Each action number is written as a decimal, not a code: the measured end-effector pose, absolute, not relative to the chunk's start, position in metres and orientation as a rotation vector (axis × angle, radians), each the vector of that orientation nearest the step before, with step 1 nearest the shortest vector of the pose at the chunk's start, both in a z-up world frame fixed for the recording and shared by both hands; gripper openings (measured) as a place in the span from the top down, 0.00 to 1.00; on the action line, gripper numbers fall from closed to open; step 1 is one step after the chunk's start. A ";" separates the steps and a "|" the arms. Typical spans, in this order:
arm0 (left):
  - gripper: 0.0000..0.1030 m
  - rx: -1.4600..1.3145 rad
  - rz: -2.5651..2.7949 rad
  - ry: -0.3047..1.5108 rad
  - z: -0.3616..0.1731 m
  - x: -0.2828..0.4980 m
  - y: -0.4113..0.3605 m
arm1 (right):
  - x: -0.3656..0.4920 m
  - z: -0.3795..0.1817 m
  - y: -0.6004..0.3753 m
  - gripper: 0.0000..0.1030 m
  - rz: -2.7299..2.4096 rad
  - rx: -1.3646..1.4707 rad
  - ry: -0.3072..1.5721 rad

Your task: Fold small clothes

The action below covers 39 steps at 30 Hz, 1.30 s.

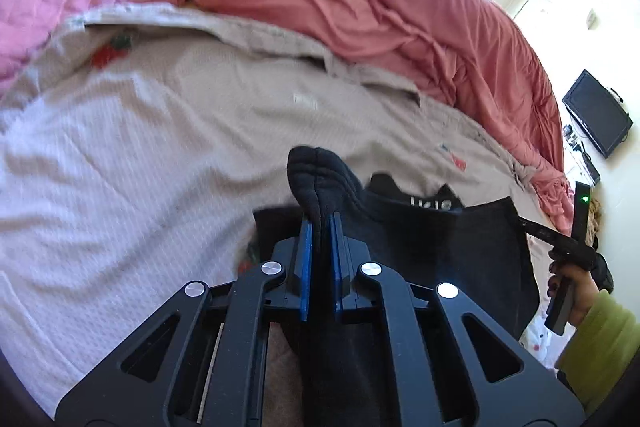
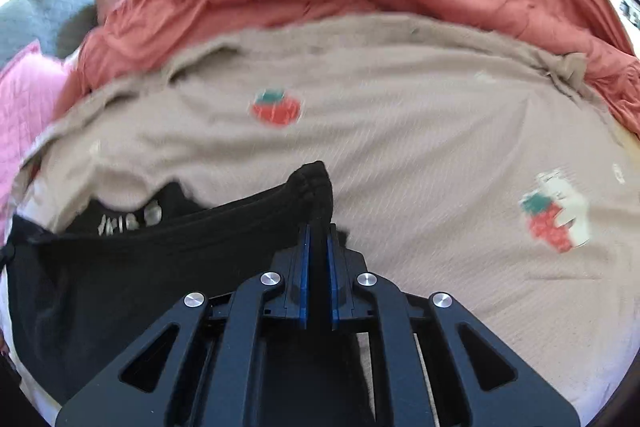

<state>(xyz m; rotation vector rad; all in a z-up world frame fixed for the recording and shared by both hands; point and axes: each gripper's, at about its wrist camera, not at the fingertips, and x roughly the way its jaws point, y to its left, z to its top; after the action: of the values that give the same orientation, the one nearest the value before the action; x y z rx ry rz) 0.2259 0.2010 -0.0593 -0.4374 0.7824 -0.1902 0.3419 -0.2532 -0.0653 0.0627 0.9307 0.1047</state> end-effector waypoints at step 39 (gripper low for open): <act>0.53 -0.515 -0.147 0.955 -0.070 0.184 0.180 | 0.204 -0.061 -0.283 0.35 0.202 0.102 0.946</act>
<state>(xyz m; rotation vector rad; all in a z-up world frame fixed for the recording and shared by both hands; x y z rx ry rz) 0.1841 0.1797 -0.0705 -0.5149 0.9552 -0.1466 0.2039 -0.2827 -0.0609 0.1023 0.9458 0.2015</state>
